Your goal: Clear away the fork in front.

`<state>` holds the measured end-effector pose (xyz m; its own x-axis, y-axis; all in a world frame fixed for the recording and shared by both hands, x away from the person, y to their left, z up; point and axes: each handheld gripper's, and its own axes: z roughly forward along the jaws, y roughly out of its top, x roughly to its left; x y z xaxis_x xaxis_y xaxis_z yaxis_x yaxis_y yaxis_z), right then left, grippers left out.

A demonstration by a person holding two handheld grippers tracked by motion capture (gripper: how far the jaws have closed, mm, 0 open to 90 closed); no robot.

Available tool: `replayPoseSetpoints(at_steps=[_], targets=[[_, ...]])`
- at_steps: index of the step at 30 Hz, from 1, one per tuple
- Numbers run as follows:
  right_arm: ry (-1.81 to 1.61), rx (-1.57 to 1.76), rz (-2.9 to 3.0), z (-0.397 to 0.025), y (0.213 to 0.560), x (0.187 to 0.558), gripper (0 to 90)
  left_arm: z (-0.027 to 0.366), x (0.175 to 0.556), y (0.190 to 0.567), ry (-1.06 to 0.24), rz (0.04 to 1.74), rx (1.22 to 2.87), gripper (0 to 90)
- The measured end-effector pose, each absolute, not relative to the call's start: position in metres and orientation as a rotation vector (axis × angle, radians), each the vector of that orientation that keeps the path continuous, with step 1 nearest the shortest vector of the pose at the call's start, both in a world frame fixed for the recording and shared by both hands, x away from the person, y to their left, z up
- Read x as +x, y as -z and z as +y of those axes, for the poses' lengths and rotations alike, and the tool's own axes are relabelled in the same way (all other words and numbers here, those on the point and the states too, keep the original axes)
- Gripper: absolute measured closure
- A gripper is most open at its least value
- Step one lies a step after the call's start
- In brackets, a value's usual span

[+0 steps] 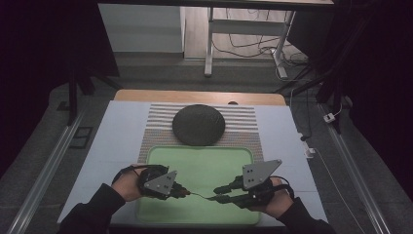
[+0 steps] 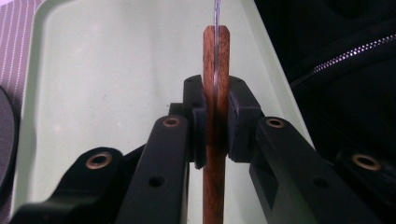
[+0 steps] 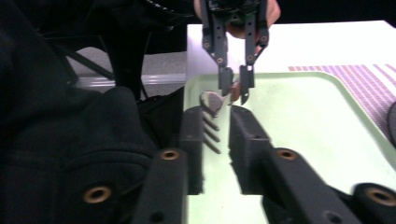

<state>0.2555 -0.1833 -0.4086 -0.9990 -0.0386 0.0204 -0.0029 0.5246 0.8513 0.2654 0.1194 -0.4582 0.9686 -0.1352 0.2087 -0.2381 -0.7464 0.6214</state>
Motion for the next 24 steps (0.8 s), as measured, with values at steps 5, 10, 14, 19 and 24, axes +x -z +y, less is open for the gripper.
replayPoseSetpoints(at_steps=[5,10,14,19,24], targets=[[1.553,-0.014,-2.764,-0.185,0.408,0.256,60.6,0.120,0.266,0.459,-0.171,-0.212,2.445,79.9],[1.601,-0.138,-2.817,-0.191,0.408,0.257,48.3,0.123,0.267,0.458,-0.128,-0.116,2.467,79.9],[1.608,-0.264,-2.845,-0.196,0.410,0.257,39.2,0.126,0.268,0.457,-0.100,-0.036,2.481,79.9],[1.602,-0.381,-2.881,-0.201,0.414,0.255,29.5,0.128,0.268,0.456,-0.074,0.085,2.491,79.9],[1.587,-0.497,-2.902,-0.207,0.417,0.251,22.5,0.129,0.267,0.456,-0.063,0.215,2.509,79.9]])
